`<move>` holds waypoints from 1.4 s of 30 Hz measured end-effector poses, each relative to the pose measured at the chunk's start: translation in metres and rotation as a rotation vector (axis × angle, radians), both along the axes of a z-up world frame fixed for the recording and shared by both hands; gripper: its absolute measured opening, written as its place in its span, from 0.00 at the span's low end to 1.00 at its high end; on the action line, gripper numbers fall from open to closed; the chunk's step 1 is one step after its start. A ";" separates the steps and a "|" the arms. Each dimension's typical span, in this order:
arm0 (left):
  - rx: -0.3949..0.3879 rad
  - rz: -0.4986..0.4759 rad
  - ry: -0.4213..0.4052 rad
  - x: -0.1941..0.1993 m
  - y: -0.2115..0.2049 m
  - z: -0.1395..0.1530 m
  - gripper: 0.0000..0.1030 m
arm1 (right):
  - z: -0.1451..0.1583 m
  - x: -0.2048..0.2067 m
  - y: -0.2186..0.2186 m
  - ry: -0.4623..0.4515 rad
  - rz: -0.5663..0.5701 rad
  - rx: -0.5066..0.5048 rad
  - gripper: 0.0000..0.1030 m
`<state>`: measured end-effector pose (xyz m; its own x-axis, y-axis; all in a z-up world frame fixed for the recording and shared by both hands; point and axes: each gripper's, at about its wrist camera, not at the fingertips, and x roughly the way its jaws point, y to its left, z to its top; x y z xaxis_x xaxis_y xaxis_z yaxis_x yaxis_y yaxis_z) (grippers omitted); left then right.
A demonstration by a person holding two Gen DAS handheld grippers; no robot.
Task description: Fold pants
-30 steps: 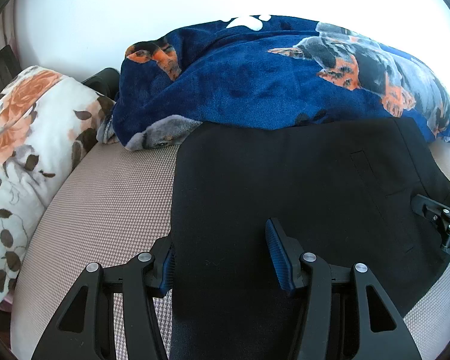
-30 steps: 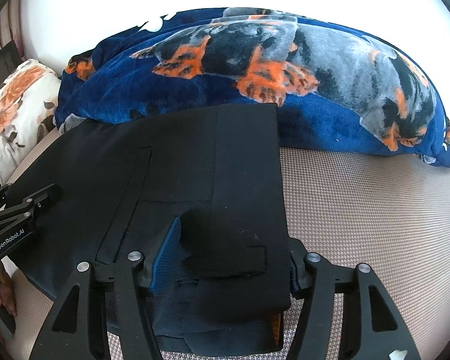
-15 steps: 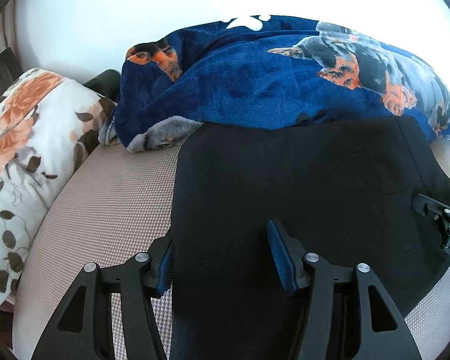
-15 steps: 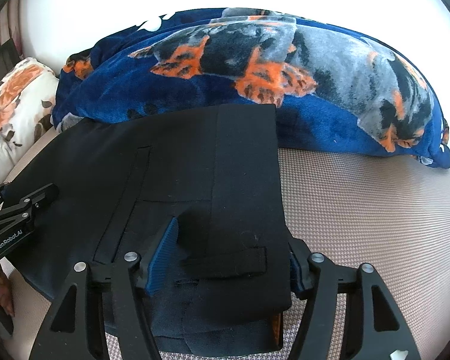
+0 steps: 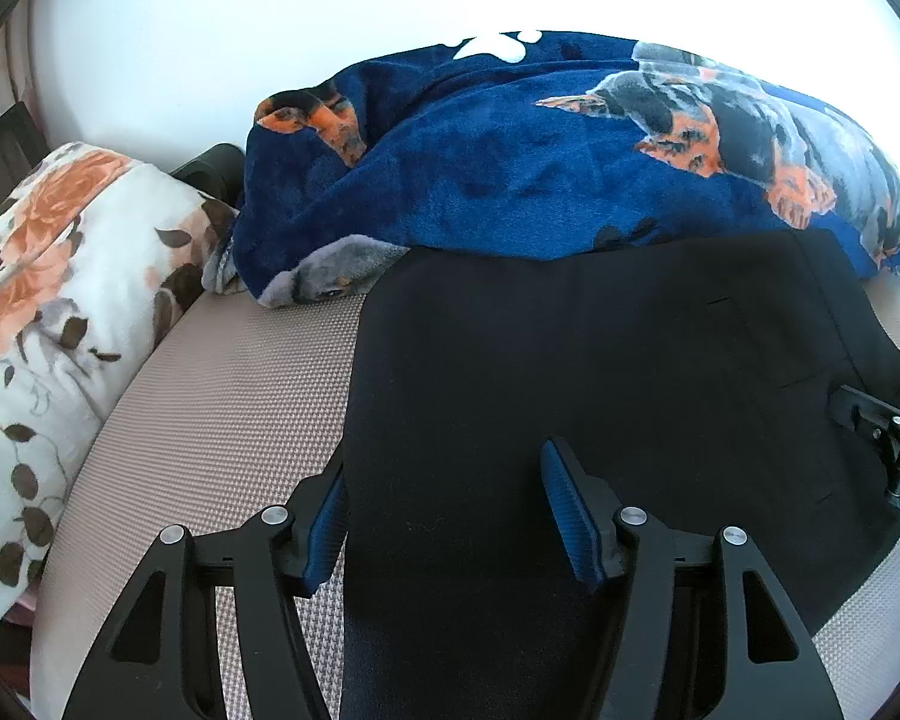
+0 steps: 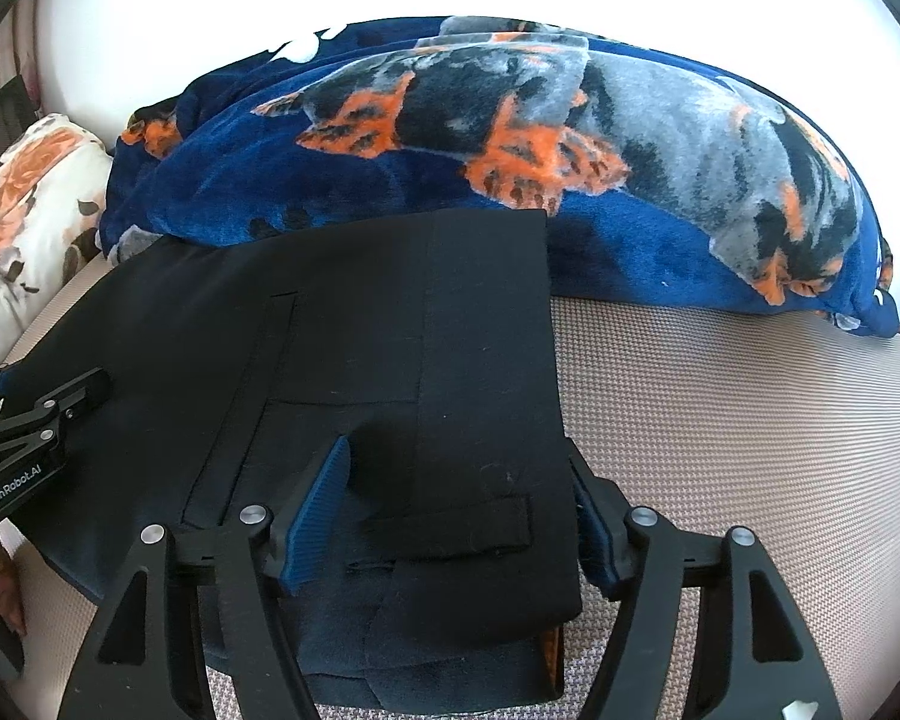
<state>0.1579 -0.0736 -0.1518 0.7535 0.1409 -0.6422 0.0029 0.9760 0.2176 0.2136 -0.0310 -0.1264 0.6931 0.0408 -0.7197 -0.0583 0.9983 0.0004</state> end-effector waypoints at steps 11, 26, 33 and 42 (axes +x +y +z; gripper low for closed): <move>0.009 0.007 -0.002 0.000 -0.001 0.000 0.64 | 0.000 0.001 -0.002 0.000 -0.005 -0.005 0.66; 0.028 0.020 -0.007 -0.001 -0.003 0.001 0.67 | 0.000 0.001 -0.001 -0.001 -0.018 -0.020 0.69; 0.061 0.026 -0.013 0.002 0.006 0.003 0.75 | 0.000 0.003 -0.001 -0.001 -0.027 -0.031 0.72; 0.073 0.031 -0.016 -0.003 -0.004 0.002 0.77 | 0.001 0.003 -0.001 -0.001 -0.038 -0.043 0.74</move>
<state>0.1548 -0.0776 -0.1494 0.7582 0.2102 -0.6172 -0.0307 0.9571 0.2883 0.2165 -0.0318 -0.1253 0.6946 -0.0163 -0.7192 -0.0207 0.9989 -0.0426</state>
